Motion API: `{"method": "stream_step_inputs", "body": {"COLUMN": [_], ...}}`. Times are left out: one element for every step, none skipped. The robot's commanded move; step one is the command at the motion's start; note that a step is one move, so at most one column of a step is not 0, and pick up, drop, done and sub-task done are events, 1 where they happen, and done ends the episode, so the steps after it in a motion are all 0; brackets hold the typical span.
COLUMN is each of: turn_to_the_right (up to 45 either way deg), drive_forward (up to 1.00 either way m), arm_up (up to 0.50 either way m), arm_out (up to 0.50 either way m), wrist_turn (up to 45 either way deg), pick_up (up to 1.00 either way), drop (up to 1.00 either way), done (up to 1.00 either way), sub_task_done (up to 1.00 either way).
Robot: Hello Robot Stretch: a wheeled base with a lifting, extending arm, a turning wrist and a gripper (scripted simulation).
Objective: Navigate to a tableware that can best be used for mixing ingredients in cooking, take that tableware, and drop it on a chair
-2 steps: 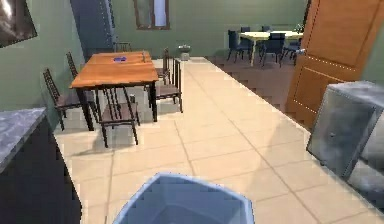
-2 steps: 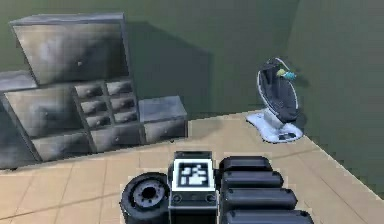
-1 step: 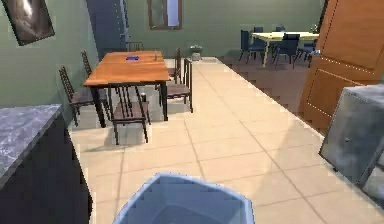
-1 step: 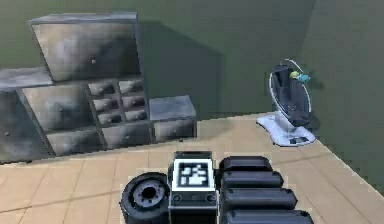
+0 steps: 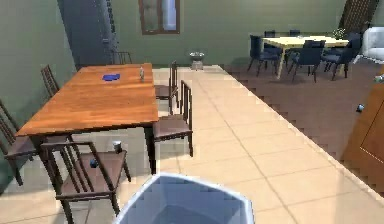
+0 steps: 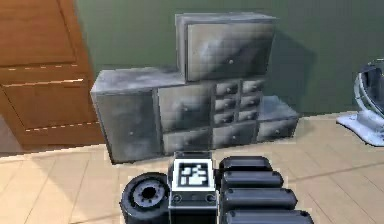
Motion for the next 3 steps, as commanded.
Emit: {"method": "stream_step_inputs", "body": {"turn_to_the_right": [0.0,-45.0,-45.0], "drive_forward": [0.80,0.00,0.00], "arm_up": [0.00,0.00,0.00], "arm_out": [0.00,0.00,0.00], "wrist_turn": [0.0,0.0,0.0], "pick_up": [0.00,0.00,0.00], "drop": [0.00,0.00,0.00], "done": [0.00,0.00,0.00], "sub_task_done": [0.00,0.00,0.00]}}
